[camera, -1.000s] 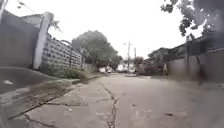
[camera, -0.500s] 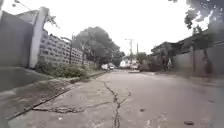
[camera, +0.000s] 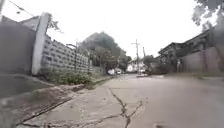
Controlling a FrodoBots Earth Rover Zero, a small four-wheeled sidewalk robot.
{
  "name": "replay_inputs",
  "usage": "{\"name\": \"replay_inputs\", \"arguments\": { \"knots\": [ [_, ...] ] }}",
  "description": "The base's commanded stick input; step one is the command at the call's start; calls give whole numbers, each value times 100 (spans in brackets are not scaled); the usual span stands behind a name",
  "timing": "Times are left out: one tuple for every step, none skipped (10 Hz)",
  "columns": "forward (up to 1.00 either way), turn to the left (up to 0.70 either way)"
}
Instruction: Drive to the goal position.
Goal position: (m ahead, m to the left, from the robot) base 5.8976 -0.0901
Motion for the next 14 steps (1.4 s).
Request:
{"name": "replay_inputs", "arguments": {
  "knots": [
    [70, 0],
    [70, -7],
    [70, -28],
    [70, -35],
    [70, -19],
    [70, -4],
    [70, 0],
    [70, 0],
    [70, 0],
    [70, 0],
    [70, 0],
    [70, 0],
    [70, 0],
    [70, 0]
  ]
}}
